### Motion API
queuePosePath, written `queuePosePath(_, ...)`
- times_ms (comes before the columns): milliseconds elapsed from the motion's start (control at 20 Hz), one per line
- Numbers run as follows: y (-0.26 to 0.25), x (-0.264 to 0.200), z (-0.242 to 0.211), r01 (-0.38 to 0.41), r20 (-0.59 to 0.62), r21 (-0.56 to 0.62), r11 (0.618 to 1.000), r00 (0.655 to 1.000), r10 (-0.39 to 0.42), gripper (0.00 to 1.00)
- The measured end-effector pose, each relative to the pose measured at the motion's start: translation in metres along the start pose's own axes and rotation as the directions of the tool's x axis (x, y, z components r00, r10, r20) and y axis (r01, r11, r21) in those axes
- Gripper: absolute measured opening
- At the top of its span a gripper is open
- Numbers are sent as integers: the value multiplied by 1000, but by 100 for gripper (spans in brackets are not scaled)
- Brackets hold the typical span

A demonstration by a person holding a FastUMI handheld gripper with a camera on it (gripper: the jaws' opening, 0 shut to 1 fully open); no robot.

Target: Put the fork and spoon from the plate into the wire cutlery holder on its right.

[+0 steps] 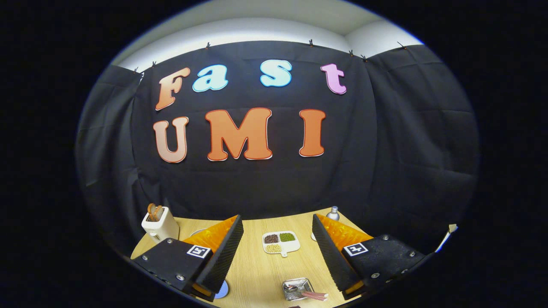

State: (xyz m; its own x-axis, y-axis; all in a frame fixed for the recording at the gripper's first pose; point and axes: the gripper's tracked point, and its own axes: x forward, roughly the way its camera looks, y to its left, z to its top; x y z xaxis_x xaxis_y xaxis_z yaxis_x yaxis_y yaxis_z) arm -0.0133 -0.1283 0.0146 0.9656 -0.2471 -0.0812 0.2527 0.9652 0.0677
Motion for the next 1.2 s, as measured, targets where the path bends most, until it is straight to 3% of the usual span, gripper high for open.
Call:
queuePosePath(350,9,-8,27,-146,98,-63,987,983,152,97)
queuePosePath(750,18,-27,31,-291,122,-118,949,945,305,97)
queuePosePath(1200,9,-33,38,-306,144,-82,949,938,315,97)
